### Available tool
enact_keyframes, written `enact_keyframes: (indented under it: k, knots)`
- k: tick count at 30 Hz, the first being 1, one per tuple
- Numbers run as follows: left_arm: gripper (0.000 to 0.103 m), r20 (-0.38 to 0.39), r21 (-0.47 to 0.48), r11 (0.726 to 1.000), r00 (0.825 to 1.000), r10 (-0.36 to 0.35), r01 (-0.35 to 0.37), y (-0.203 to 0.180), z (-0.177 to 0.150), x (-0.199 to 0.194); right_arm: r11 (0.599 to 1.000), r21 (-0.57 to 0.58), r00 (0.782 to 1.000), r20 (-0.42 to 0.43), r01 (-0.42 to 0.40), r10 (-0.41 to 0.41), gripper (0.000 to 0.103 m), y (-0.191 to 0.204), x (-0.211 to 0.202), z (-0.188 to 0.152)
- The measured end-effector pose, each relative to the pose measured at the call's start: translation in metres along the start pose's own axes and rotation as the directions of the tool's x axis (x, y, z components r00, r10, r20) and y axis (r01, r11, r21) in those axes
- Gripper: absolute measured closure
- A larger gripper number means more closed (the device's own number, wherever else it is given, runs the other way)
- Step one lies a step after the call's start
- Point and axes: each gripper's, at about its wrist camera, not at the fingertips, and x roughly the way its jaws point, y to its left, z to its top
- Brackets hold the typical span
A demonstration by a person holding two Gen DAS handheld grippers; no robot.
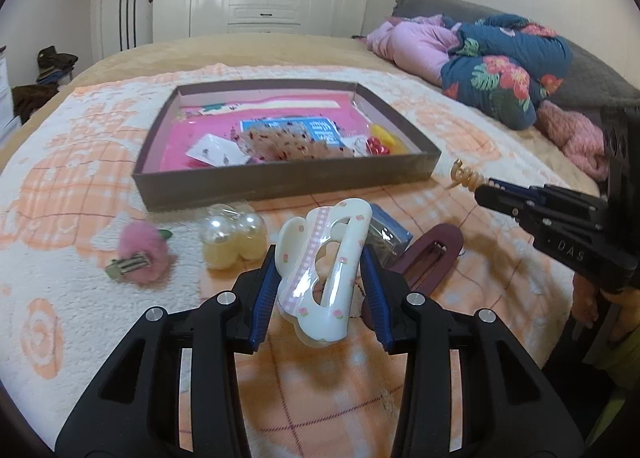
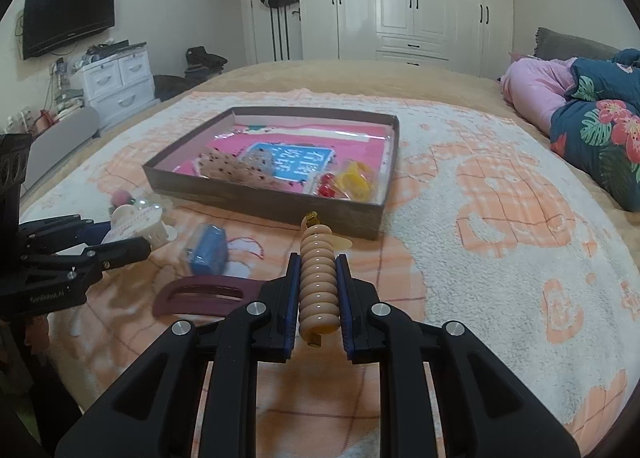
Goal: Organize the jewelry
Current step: 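Grasp the white hair clip with the left tool while the right tool grasps the beaded spring tie, then carry the clip and spring tie into the pink-lined box and open both tools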
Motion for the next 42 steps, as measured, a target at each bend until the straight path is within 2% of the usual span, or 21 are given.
enact_keyframes:
  k: [10,21,35,42]
  knots:
    - [0.071,0.065,-0.056,0.998,0.997,0.043,-0.039,0.023,0.011,-0.025,0.997,-0.06,0.998,0.021,-0.051,0.052,0.086,0.028,-0.001,0.016]
    - [0.071,0.102,-0.109,0.991,0.991,0.091,-0.08,0.05,0.021,-0.032,0.991,-0.106,0.996,0.032,-0.083,0.087,0.086,0.052,0.011,0.034]
    - [0.071,0.131,-0.15,0.984,0.985,0.114,-0.094,0.074,0.047,-0.025,0.99,-0.112,0.994,0.058,-0.082,0.089,0.086,0.059,0.033,0.065]
    - [0.071,0.136,-0.149,0.985,0.985,0.105,-0.085,0.075,0.067,-0.009,0.993,-0.102,0.996,0.064,-0.062,0.069,0.086,0.054,0.044,0.077]
